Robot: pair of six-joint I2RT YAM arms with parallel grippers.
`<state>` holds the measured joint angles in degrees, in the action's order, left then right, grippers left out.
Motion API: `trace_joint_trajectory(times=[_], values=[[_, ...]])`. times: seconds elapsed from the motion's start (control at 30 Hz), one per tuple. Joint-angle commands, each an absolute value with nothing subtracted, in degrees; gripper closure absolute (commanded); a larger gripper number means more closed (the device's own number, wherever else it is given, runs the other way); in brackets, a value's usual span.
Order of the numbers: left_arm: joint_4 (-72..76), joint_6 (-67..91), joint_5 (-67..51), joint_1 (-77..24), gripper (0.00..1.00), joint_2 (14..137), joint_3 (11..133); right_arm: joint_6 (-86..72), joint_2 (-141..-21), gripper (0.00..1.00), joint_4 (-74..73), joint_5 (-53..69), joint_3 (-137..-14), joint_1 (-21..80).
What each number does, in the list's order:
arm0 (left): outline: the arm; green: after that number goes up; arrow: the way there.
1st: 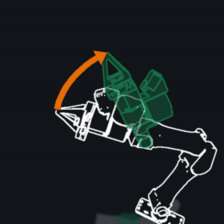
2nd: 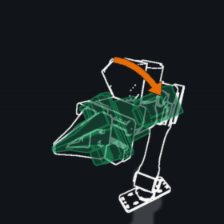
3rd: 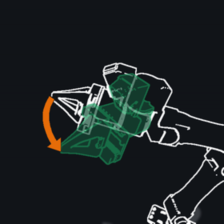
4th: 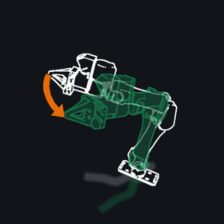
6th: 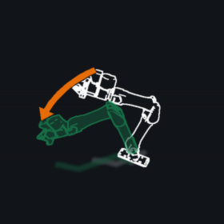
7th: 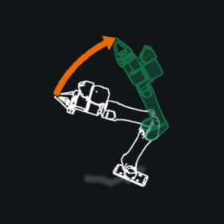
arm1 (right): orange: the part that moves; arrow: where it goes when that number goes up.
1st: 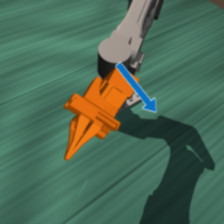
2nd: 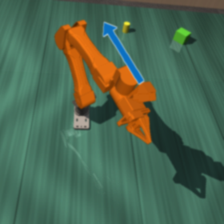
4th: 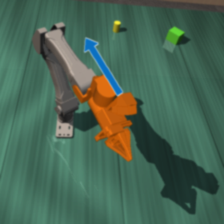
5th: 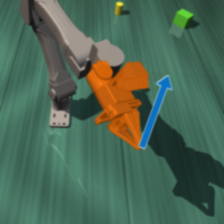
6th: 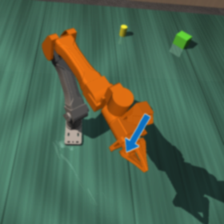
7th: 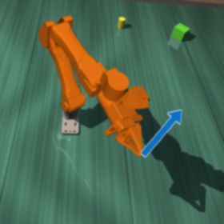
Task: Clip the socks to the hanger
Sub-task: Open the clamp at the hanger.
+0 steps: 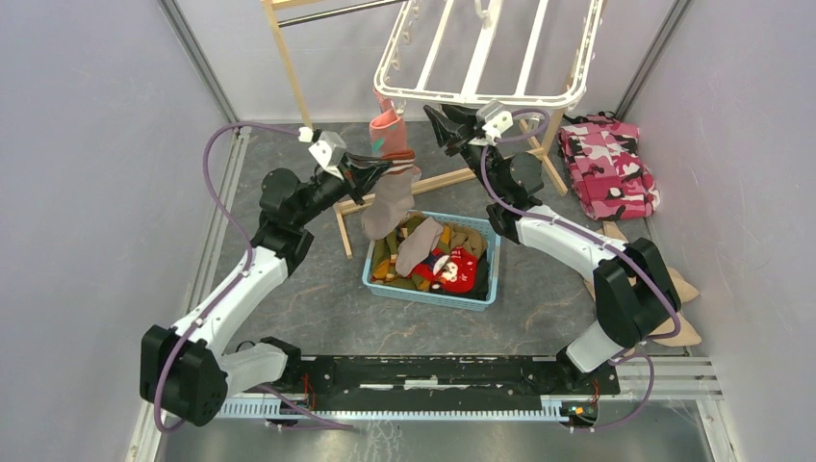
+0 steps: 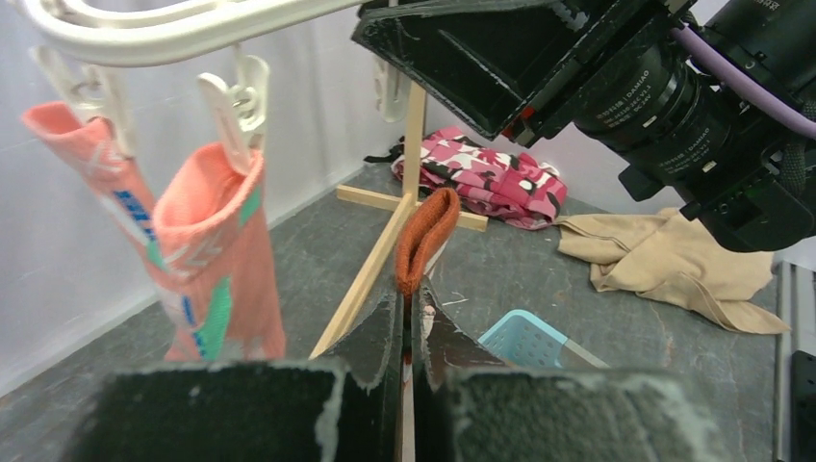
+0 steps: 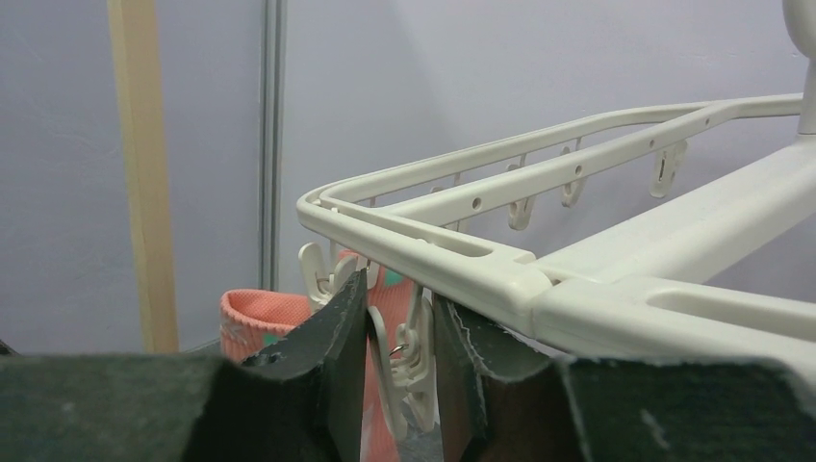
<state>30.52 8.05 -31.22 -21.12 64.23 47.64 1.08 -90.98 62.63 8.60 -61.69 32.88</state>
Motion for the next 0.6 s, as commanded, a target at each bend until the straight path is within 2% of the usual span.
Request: trace_joint_trajectory(times=[0.0, 0.23, 0.57], values=[[31.0, 7.6, -30.1, -23.9, 0.98, 67.7, 53.1, -1.6, -90.0, 0.89, 62.9, 8.9, -64.1, 32.7], [26.2, 6.8, -25.8, -26.6, 0.98, 74.0, 58.6, -4.5, -89.6, 0.97, 60.7, 9.0, -64.9, 32.8], [22.5, 9.2, -25.1, -26.7, 0.98, 78.7, 63.8, -8.5, -89.2, 1.0, 56.4, 9.7, -66.2, 32.6]])
